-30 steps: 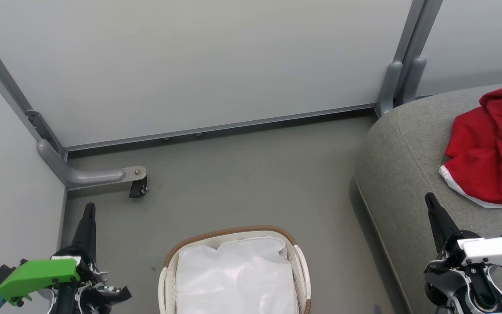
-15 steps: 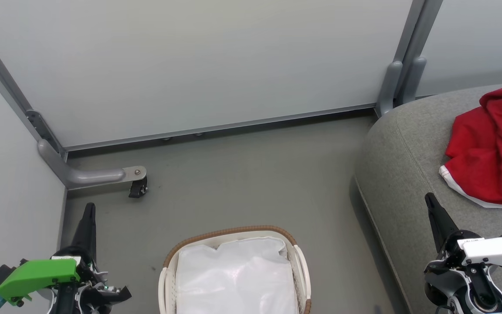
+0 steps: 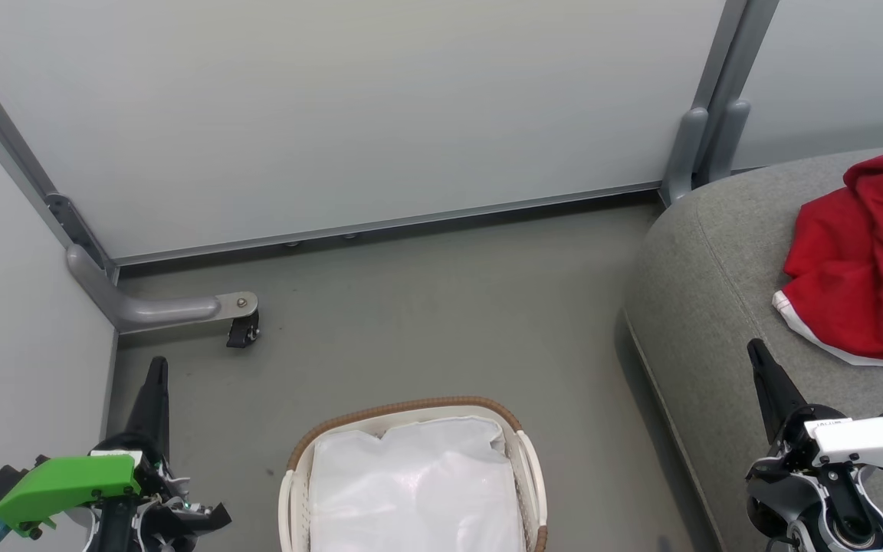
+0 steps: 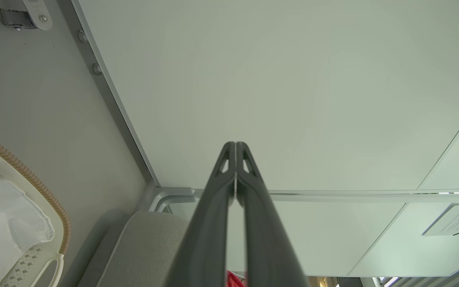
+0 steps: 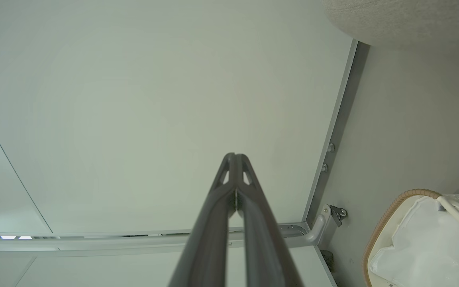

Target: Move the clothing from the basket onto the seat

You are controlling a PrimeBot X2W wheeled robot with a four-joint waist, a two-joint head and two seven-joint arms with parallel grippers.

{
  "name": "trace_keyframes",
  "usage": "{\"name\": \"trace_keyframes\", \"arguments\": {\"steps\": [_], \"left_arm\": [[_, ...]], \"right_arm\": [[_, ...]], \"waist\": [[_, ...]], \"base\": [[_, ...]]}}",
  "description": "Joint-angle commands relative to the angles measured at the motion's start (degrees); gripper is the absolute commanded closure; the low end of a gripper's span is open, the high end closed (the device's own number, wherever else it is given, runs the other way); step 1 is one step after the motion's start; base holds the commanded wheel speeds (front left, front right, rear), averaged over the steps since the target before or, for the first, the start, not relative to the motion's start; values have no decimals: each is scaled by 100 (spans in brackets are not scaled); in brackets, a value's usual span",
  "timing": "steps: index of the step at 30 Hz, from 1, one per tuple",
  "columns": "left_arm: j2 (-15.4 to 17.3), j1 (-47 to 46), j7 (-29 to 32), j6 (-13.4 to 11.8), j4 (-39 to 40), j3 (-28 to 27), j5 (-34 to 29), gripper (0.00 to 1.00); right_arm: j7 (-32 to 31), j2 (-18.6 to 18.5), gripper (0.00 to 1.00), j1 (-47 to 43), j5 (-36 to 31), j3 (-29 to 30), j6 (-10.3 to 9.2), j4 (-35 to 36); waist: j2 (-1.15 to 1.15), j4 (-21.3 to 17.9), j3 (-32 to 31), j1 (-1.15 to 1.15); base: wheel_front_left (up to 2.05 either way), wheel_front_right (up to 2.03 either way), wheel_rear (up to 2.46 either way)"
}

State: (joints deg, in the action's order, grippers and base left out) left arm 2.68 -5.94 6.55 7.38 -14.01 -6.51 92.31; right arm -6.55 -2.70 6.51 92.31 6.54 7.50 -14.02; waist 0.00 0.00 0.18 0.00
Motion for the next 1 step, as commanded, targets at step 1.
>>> {"name": "trace_keyframes", "arguments": {"steps": [1], "left_arm": [[38, -60, 16, 28, 7, -12, 21, 100]], "right_arm": [[-17, -34, 100, -61, 20, 7, -1, 16]], "waist": [[0, 0, 0, 0]], "base": [[0, 0, 0]]}}
